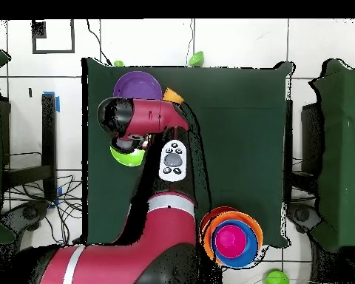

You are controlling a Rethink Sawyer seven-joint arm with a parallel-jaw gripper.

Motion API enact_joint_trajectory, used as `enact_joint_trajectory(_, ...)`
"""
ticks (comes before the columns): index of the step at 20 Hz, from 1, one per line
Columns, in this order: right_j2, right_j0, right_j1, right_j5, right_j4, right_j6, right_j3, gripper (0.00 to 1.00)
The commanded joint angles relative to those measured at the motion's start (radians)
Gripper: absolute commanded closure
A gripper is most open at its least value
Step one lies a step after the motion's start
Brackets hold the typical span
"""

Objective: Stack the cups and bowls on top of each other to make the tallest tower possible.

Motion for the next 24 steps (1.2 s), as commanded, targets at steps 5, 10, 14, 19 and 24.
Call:
enact_joint_trajectory(5, 0.057, -0.089, 0.032, -0.219, -0.127, -0.079, 0.176, 0.0)
enact_joint_trajectory(10, 0.066, -0.117, 0.031, -0.224, -0.158, -0.1, 0.181, 0.0)
enact_joint_trajectory(14, 0.088, -0.131, 0.036, -0.214, -0.166, -0.086, 0.171, 0.0)
enact_joint_trajectory(19, 0.123, -0.16, 0.098, -0.262, -0.142, -0.031, 0.144, 0.0)
enact_joint_trajectory(24, 0.13, -0.16, 0.093, -0.215, -0.132, -0.024, 0.12, 0.0)
